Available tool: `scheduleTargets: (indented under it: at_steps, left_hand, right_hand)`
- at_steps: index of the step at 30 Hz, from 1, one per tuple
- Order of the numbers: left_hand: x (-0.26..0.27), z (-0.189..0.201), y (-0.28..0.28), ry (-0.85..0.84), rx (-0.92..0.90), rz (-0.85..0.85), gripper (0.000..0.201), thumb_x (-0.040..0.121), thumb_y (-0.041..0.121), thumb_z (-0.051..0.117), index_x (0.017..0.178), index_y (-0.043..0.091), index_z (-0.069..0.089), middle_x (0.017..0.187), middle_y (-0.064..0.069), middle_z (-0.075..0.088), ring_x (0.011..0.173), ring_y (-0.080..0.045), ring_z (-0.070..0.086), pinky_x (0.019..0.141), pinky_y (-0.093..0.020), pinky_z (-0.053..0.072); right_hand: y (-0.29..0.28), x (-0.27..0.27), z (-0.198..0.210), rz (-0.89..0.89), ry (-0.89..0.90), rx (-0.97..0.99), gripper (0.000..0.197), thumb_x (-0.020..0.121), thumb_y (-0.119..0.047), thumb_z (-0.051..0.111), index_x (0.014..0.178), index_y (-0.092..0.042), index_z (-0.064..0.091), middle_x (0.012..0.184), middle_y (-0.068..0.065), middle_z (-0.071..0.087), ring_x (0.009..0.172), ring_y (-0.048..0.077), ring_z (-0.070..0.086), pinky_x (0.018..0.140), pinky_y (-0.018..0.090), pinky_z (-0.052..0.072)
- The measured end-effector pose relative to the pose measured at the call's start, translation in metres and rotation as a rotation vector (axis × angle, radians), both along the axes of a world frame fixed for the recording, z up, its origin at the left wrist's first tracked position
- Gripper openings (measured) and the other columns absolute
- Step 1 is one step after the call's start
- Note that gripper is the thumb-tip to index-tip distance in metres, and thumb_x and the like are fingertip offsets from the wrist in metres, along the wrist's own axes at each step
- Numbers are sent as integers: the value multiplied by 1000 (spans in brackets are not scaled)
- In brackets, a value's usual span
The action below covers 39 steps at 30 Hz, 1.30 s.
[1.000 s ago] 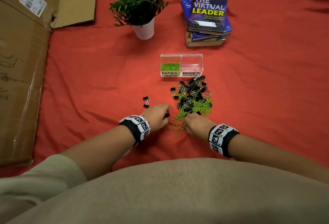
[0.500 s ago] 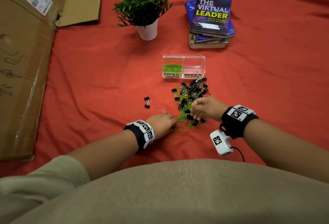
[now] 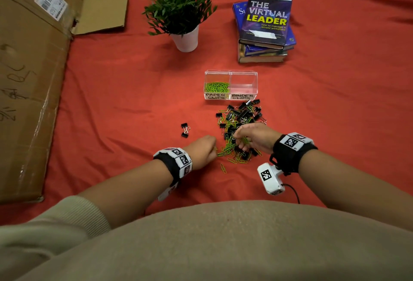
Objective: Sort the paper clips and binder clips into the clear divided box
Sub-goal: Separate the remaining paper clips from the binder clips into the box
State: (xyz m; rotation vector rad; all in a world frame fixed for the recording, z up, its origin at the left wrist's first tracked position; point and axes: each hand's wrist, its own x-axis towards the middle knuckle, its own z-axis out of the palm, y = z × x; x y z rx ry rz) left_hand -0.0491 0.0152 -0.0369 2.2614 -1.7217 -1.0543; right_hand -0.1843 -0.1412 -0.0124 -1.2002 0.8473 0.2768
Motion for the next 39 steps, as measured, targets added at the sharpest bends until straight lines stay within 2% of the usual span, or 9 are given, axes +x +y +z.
scheduleTargets:
  at_steps: [7,10,15,20,23,27,30,35,39]
  left_hand:
    - [16,8,-11,198,24,256,25,89,7,47,112,12,55,94,-7,62,85,-22,56,76,-28,43]
    - [15,5,-14,252,72,305,25,91,7,42,104,16,62,86,-1,60,78,-17,54,75,-27,44]
    - [3,5,-17,200,102,308,12,93,14,43,88,15,54,87,-11,61,78,-20,52,70,-29,39]
    - [-6,1,-14,23,70,83,18,84,20,58,100,12,53,105,-10,63,98,-28,58,80,-33,43]
    - [-6,-1,-13,-89,50,-55,35,84,20,60,116,13,50,116,-12,58,109,-30,55,88,-36,43]
    - [-6,0,-14,-170,42,-123,40,87,23,59,125,15,48,119,-10,55,114,-31,53,90,-40,44]
    - [-6,4,-16,-199,36,-146,35,90,23,55,122,12,50,116,-12,55,112,-32,54,87,-41,45]
    - [-11,2,-17,-212,74,-132,26,91,21,48,113,7,53,116,-14,57,110,-33,55,87,-43,48]
    - [-12,-5,-15,-237,161,-148,35,93,24,47,122,4,47,127,-16,52,118,-33,51,95,-43,45]
  right_hand:
    - [10,18,-3,292,88,-397,16,93,-13,47,90,-9,62,66,1,56,54,12,50,44,18,41]
    - [14,22,-3,527,62,-742,11,86,-19,58,94,-14,64,77,-4,57,69,17,56,61,26,45]
    - [20,22,-11,933,79,-979,30,83,-18,61,112,-13,57,106,6,60,102,24,55,80,32,47]
    - [21,18,-16,1017,90,-1101,24,86,-14,55,110,-9,55,114,10,59,113,28,52,88,38,45]
    - [19,17,-18,960,60,-1043,20,87,-19,58,106,-12,58,108,7,61,105,25,56,80,33,45]
    - [6,17,-12,741,59,-821,15,83,-28,67,94,-20,62,66,-8,49,66,14,51,52,22,33]
    - [-13,19,5,572,42,-633,13,81,-34,70,83,-24,62,58,-10,45,50,4,40,53,22,31]
    - [-39,37,30,296,0,-345,17,81,-36,69,82,-19,63,81,-2,61,54,7,43,55,23,38]
    - [-62,72,46,140,-81,-225,32,59,-54,76,75,-28,66,75,-3,53,61,13,44,63,30,40]
